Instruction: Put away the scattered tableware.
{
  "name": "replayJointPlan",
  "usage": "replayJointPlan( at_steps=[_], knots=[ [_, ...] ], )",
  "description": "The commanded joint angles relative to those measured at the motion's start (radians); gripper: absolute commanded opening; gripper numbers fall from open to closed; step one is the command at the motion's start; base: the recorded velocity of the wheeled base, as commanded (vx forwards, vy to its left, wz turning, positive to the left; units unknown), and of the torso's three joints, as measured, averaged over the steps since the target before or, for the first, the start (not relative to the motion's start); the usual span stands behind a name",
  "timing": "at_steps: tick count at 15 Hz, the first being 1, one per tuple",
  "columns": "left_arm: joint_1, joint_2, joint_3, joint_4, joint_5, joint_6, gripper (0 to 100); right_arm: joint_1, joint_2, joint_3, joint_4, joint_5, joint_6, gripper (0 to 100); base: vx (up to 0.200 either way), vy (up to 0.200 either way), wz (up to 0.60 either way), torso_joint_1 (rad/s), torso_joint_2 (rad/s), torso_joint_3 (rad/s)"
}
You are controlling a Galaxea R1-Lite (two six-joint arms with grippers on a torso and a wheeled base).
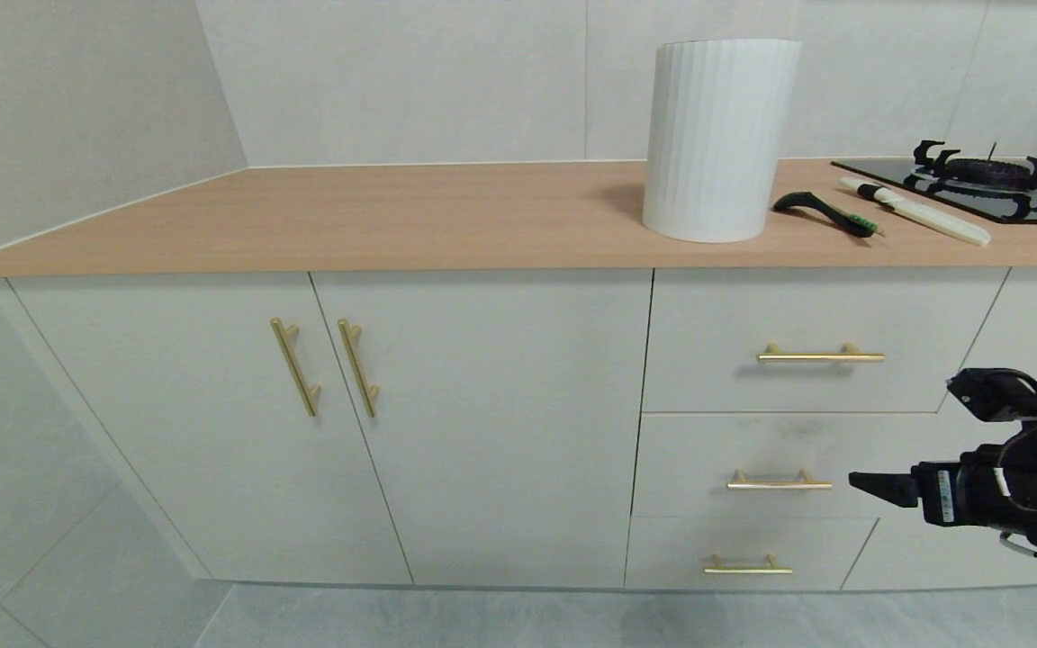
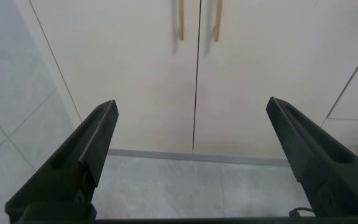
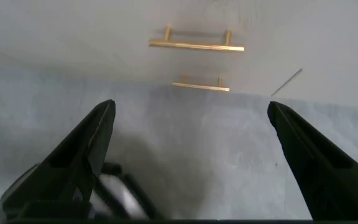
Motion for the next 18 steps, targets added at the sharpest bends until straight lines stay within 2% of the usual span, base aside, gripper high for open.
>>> replayJointPlan(
  at_steps=[1,4,10,11,18],
  knots=[
    [0.000,0.000,0.000,-0.001,0.001,-0.001,100,0.019,0.201,0.014,-0.154,-0.017,-0.008,100,0.000,0.000,0.00,0.000,0.00,0.000],
    [0.000,0.000,0.000,-0.001,0.001,-0.001,100,0.060,0.295,0.063,-0.287,-0.045,-0.010,100,0.000,0.000,0.00,0.000,0.00,0.000],
    [0.000,0.000,0.000,-0.001,0.001,-0.001,100,0.088,0.611,0.031,-0.740,-0.166,-0.010,100,0.000,0.000,0.00,0.000,0.00,0.000],
    [0.000,0.000,0.000,-0.001,0.001,-0.001,100,0.088,0.654,0.006,-0.776,-0.191,-0.006,100,0.000,0.000,0.00,0.000,0.00,0.000],
    [0.000,0.000,0.000,-0.001,0.001,-0.001,100,0.085,0.769,-0.121,-0.787,-0.246,0.063,100,0.000,0.000,0.00,0.000,0.00,0.000]
  ],
)
